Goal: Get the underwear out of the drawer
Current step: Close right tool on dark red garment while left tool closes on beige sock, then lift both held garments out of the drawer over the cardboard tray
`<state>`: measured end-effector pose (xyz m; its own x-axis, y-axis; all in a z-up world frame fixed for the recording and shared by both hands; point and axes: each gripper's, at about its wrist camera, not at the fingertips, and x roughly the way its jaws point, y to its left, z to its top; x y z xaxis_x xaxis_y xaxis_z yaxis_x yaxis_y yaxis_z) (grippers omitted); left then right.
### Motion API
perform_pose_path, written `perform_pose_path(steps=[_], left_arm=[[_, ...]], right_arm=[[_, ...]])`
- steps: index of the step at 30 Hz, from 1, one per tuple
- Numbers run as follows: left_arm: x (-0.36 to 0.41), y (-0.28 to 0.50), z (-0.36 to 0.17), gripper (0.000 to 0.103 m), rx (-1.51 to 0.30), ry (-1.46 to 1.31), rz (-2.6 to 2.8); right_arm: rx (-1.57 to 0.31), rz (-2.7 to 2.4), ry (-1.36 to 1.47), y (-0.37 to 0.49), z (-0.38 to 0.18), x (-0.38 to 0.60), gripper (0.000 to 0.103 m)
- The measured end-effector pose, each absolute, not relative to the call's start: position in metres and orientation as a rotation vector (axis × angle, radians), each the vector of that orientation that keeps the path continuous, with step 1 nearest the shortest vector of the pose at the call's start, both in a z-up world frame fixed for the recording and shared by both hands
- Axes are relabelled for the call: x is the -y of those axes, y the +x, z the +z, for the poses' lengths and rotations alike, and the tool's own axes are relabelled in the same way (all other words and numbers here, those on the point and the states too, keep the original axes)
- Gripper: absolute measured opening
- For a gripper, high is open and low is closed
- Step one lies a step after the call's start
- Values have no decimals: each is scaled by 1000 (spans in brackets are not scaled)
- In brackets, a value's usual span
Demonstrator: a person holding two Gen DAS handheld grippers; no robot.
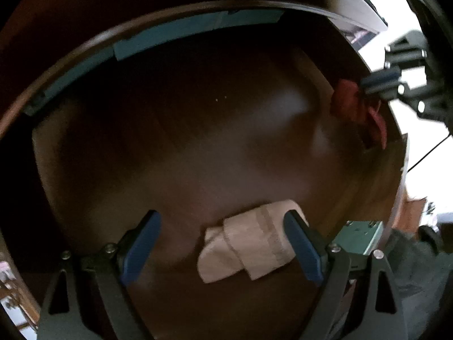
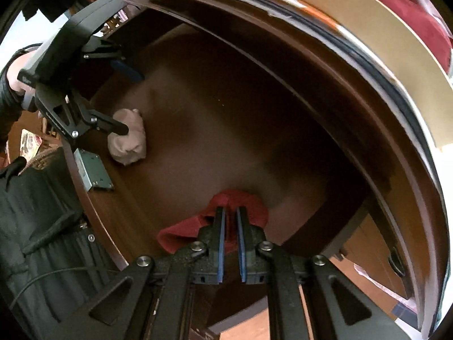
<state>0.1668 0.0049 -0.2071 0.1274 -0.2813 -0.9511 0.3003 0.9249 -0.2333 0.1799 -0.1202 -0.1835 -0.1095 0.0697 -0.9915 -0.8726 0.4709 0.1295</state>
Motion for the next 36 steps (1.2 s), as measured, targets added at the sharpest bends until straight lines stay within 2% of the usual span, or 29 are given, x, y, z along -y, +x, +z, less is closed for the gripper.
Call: perform_pose_path(steps=[6,10,13,19,20,22,24,25,36], left_arm=[[-7,169,-219,90,-1461,-96,-486],[-8,168,-229,90,-1510,-144,-493],[-6,167,-233,85,-1521,-112,-487],[8,165,-231,71,-1509,-116,-485],[10,163,-229,63,-1501,-111,-490],[12,158,-227,54,-1483,-99,-504],[13,155,-224,29,-1458,-98,-515],[12,154,-221,21,-1442,-114,-524],[-4,135,-194,17,-1241,-92,-432]], right_arm=[[-1455,967,-725,167,-198,153,9],[-1451,982,-711,177,-189,162,9],[-1449,990,-701,176,-188,163,9],[-1432,1003,-659,193,-157,181,9],[-1423,1002,-649,193,-155,182,9],[-1408,1002,-628,193,-152,184,9],[-1386,999,-606,193,-147,186,9],[-1376,998,-596,192,-146,187,9],[-1233,984,-495,189,-94,210,9]])
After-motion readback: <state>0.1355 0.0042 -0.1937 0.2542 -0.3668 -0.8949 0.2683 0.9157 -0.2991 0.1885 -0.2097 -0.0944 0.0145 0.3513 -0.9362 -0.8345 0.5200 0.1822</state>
